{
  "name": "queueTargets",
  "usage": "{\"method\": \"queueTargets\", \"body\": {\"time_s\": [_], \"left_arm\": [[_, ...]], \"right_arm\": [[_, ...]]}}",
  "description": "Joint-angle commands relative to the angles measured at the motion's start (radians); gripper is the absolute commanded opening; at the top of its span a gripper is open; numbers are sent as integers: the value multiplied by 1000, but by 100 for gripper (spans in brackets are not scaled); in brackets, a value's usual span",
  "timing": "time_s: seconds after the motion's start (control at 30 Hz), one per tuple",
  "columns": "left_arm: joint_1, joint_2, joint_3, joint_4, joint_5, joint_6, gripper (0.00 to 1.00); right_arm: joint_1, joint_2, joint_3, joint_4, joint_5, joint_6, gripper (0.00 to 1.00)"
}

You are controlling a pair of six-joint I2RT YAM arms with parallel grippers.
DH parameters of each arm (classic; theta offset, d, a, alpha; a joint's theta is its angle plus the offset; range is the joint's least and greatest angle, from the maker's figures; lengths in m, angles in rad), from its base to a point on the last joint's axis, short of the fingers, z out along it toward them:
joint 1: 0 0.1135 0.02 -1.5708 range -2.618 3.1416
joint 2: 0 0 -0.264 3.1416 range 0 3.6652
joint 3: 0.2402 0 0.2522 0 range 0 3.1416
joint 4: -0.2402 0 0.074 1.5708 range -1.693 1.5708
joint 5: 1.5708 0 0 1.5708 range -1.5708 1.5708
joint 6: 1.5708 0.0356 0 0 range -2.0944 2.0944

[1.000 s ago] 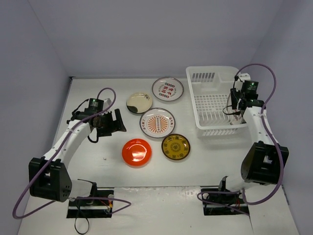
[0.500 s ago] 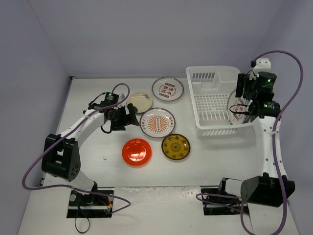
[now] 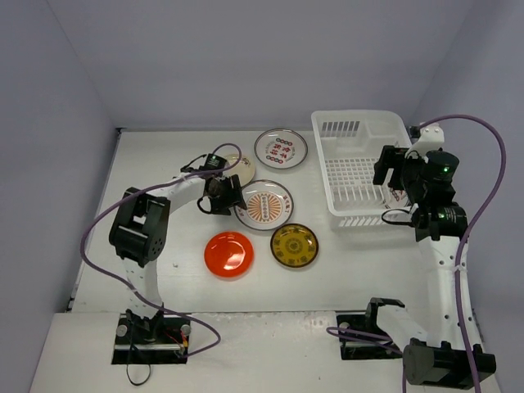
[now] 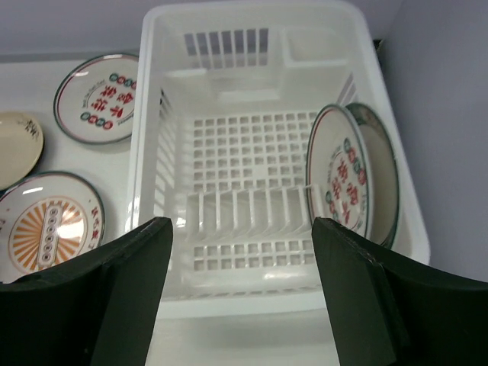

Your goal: Load the plates into the dish rack

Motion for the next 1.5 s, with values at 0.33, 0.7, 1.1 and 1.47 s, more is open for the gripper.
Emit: {"method": "queueTargets", "body": {"time_s": [0.33,0.7,1.1,1.47], "left_arm": [[-2,-52,-82,209,27,-19,0],[41,-396,-129,253,142,-7,0],[55,-650,-168,373,340,-79,0],[55,-718,-214,513,408,-157,0]], "right_arm": [[43,-51,-90,52,-166,101,75],[148,15,-119,170,-281,240,74],[276,197,-82,337,-409,378,74],[388,309,-32,446,-466,429,39]]}}
